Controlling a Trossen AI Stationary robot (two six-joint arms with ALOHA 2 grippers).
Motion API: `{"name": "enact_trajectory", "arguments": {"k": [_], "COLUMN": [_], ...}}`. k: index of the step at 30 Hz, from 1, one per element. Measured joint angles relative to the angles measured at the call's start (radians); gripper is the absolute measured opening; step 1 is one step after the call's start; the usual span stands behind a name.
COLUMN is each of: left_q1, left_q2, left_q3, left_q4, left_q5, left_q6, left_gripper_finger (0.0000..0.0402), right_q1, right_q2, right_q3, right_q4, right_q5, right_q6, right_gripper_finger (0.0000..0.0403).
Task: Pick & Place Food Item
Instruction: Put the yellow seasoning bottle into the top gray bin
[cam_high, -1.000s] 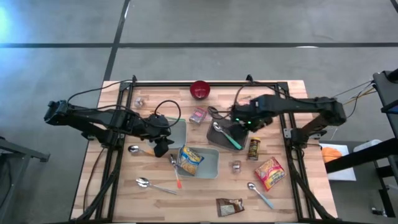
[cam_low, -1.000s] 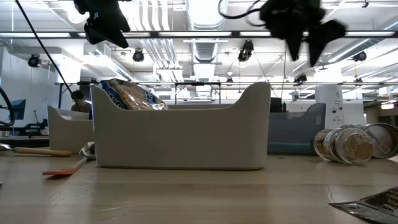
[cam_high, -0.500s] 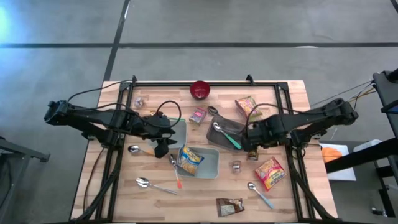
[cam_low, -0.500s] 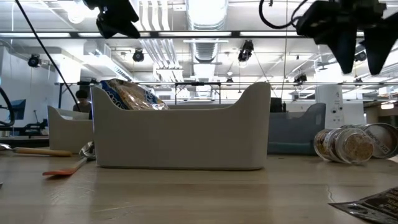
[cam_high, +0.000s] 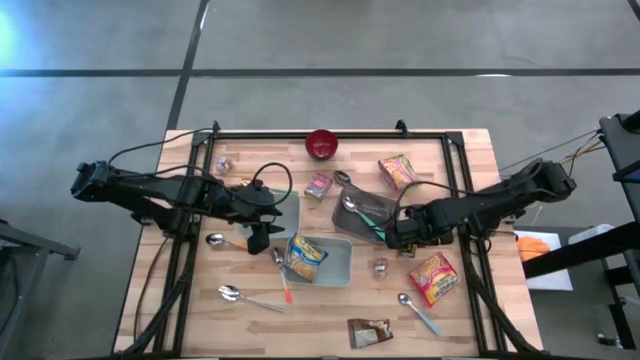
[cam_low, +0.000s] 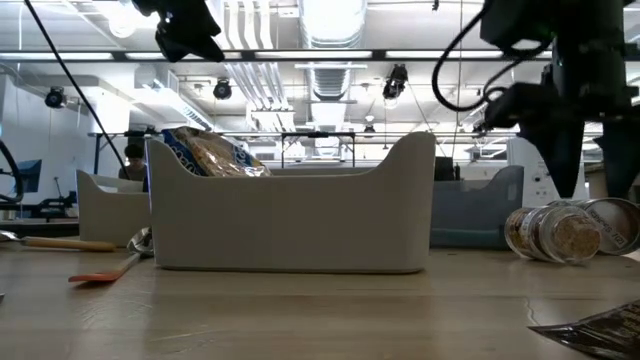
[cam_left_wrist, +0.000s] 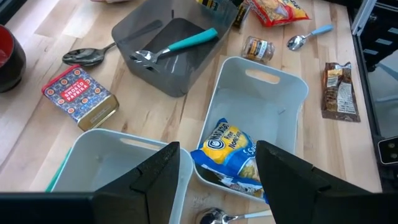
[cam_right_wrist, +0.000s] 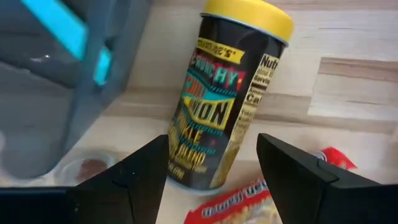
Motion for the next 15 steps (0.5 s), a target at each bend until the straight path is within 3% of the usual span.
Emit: {"name": "enact_trajectory", "arguments": {"k": [8, 15], "left_q1": [0.0, 0.0], "left_q2": [0.0, 0.0], "left_q3": [0.0, 0.0], "left_q4": [0.0, -0.001], "left_q5": [0.0, 0.0], "left_q6": [-0.02, -0.05], "left_gripper_finger": [0.0213, 0.0213], "right_q1": [0.0, 0.0], "right_q2": [0.0, -0.003], "right_q3": [-0.089, -0.191], "right_q4": [0.09, 0.282], "right_q5": [0.052, 0.098], "right_q6": [0.01, 0.036], "right_gripper_finger": [0.024, 0.024]}}
